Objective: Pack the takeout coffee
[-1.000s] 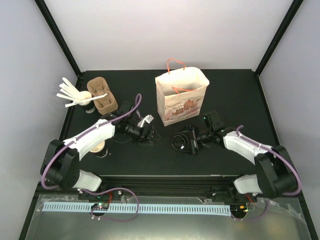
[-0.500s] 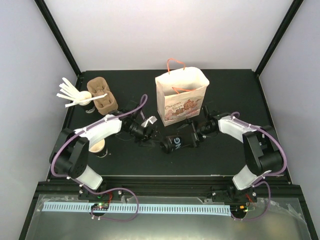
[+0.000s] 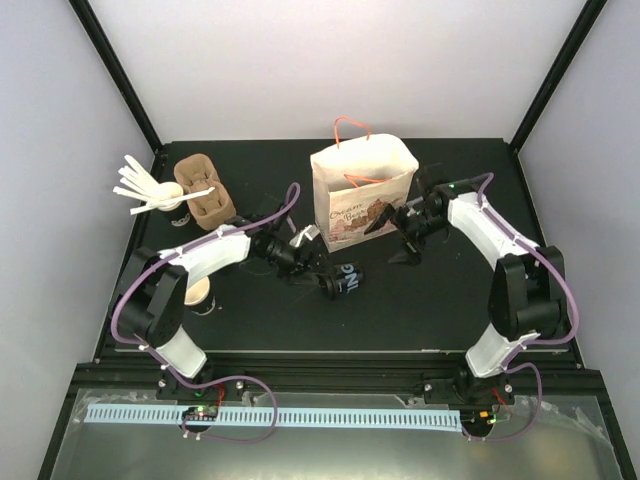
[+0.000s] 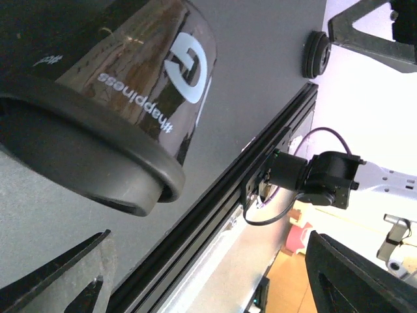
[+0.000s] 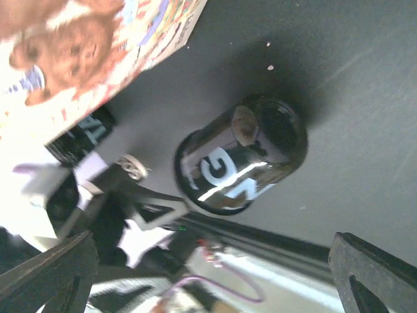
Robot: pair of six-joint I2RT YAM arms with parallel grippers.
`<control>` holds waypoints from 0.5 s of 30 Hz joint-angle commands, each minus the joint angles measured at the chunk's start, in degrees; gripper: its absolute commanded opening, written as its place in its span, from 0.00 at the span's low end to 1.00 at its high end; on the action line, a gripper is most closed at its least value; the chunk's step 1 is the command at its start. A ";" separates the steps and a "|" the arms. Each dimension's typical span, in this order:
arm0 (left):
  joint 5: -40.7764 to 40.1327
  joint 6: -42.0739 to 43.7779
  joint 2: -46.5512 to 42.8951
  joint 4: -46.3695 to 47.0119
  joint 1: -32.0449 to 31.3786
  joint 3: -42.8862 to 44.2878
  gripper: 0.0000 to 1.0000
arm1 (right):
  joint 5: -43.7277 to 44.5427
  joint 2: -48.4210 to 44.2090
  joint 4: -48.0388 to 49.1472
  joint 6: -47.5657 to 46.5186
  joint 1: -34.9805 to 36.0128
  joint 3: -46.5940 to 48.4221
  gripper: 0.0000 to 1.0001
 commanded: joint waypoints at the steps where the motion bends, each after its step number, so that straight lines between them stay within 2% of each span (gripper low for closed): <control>1: 0.48 -1.86 -1.33 2.87 0.64 -1.28 0.81 | 6.10 -4.59 -5.15 -25.88 2.61 -1.04 0.98; 4: -1.56 -2.24 -3.24 2.30 1.17 -1.27 0.79 | 10.39 -11.27 1.69 -30.51 7.09 -4.06 1.00; 9: -5.13 -5.19 -11.16 3.44 6.32 -5.18 0.78 | 33.25 -18.52 9.56 -32.94 21.77 -7.55 1.00; 12: -5.20 -6.19 -15.28 4.53 9.44 -8.94 0.65 | 41.16 -19.77 13.07 -34.62 30.62 -7.92 1.00; 15: -4.70 -4.55 -15.54 3.25 10.20 -11.16 0.56 | 42.22 -18.56 13.16 -35.55 32.29 -6.06 1.00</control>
